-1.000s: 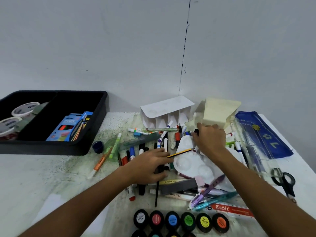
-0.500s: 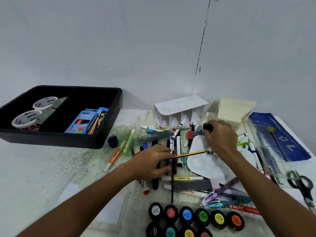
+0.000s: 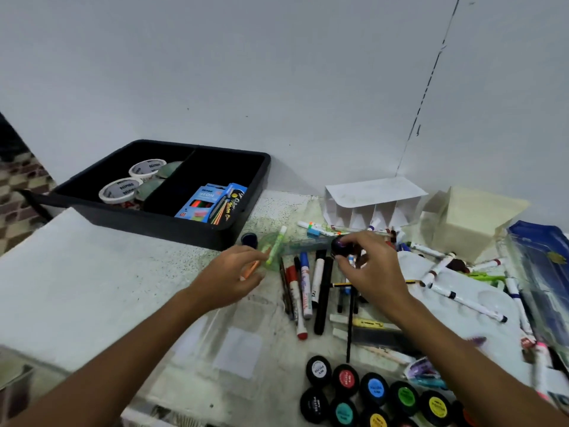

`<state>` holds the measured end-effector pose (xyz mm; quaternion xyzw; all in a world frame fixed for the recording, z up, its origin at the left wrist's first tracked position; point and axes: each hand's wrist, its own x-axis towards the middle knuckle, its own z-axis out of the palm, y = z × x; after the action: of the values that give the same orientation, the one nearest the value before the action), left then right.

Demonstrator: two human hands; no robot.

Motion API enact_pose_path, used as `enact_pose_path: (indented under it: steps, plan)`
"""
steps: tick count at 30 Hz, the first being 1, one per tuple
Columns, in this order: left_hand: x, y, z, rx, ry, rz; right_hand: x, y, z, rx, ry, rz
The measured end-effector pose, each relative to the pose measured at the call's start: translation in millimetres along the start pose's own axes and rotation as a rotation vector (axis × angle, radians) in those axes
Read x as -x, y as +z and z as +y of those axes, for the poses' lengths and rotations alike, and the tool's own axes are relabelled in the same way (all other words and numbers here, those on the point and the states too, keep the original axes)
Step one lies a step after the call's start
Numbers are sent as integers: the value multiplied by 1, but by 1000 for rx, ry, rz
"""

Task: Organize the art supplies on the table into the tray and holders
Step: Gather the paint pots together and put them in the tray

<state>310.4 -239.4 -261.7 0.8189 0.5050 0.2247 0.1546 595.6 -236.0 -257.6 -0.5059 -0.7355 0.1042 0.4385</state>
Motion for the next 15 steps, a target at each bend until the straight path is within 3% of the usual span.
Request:
enact_pose_path:
  steps: [8, 15]
  plan:
    - [19, 10, 5, 6, 41, -25, 27, -4, -16, -62, -63, -181]
    - [22, 40, 69, 94, 262, -147, 71, -50, -14, -72, 0, -186]
